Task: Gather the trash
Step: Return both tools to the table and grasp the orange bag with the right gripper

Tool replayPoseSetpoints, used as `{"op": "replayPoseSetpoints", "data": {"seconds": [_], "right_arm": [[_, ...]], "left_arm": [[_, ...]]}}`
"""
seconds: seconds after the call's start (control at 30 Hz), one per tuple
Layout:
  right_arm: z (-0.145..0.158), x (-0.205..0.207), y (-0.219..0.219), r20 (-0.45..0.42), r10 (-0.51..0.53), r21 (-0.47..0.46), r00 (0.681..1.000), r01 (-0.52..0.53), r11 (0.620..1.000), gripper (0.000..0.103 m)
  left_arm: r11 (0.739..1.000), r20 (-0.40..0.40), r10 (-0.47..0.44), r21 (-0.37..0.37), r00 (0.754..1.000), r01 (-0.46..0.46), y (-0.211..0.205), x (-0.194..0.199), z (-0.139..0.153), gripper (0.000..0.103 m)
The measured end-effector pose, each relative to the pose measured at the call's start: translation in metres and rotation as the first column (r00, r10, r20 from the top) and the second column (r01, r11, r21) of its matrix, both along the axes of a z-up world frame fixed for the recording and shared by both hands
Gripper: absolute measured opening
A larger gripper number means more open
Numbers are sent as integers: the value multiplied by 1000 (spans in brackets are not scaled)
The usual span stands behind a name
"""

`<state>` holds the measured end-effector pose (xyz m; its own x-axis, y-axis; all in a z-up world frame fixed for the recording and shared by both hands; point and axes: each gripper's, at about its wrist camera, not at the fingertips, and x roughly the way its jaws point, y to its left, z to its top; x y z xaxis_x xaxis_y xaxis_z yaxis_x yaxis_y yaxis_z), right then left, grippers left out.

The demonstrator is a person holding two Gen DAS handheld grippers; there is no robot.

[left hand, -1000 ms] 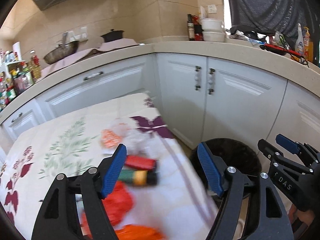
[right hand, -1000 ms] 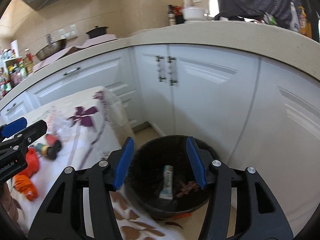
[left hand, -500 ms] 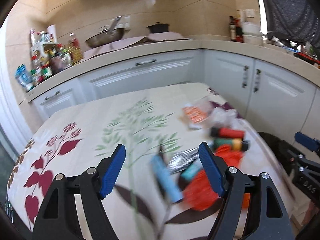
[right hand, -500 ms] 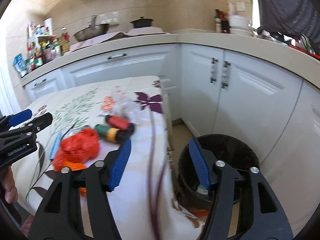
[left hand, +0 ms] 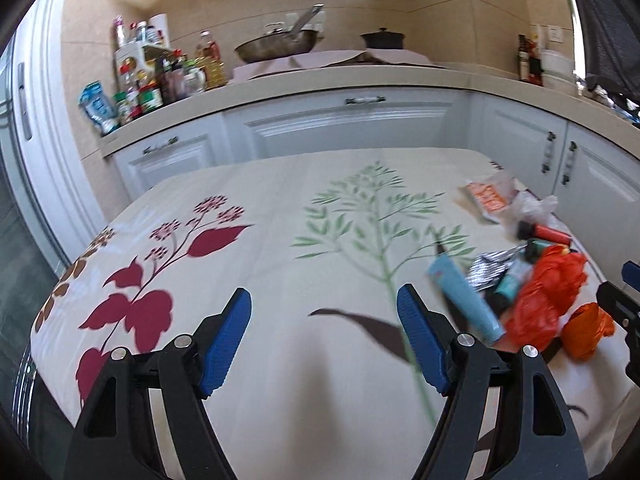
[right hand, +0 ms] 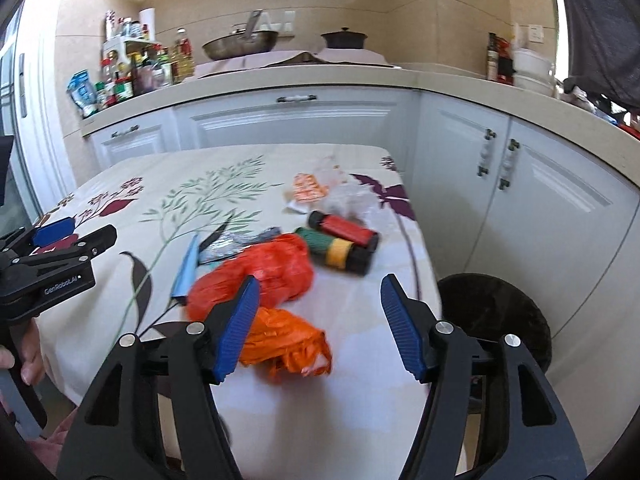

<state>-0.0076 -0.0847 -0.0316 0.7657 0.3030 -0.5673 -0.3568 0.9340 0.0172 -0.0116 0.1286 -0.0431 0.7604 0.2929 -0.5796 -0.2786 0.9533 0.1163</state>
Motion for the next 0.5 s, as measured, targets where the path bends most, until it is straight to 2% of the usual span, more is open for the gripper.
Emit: {"op": "replayPoseSetpoints", "data": {"seconds": [0.2,0.5], "right_arm": [[-4,-4,11,-14,30,3,999,-30,1000,65],[-16,-2,13,-47,40,3,998,-40,999,65]], "left_arm": [[1000,-5,23,-6,1000,-23,11,-6,-4,73],[1000,-3,-13,-10,1000,13,2,-9,-6,73]]}}
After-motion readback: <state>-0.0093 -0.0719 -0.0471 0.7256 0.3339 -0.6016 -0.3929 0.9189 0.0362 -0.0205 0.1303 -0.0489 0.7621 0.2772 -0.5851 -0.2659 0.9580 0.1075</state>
